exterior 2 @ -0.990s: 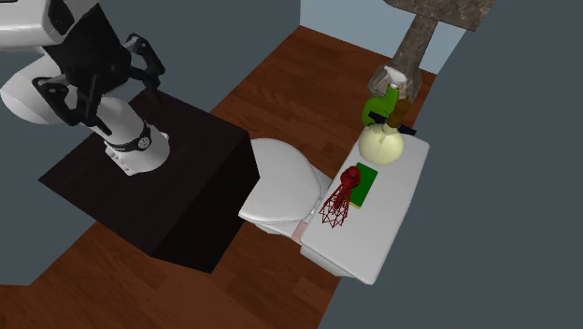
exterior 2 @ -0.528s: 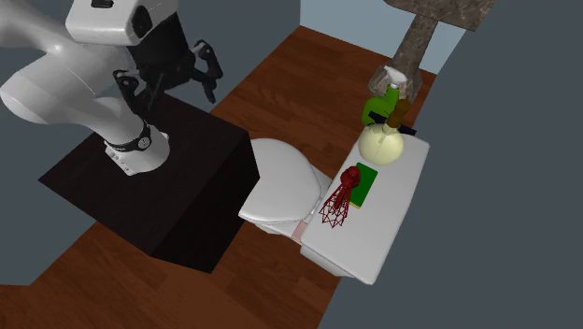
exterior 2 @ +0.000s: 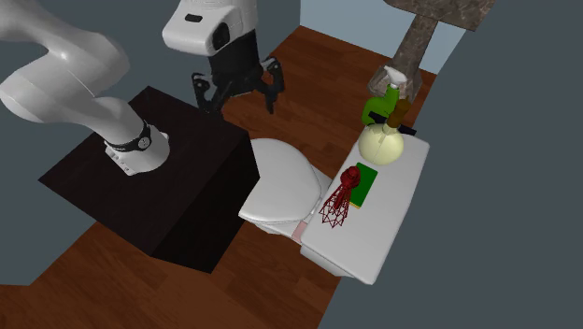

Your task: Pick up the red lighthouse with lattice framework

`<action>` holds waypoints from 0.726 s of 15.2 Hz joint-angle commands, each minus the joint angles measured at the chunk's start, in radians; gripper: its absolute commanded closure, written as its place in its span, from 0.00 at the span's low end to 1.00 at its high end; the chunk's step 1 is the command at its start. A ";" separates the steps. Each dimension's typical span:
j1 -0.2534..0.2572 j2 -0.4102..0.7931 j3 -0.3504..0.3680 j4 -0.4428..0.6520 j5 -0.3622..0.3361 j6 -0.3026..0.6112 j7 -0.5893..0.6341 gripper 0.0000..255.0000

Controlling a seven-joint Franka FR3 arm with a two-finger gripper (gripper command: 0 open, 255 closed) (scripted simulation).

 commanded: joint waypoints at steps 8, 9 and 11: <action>-0.103 0.361 0.154 0.281 -0.181 0.093 0.515 0.00; -0.107 0.404 0.163 0.320 -0.211 0.091 0.572 0.00; -0.106 0.489 0.170 0.403 -0.274 0.082 0.682 0.00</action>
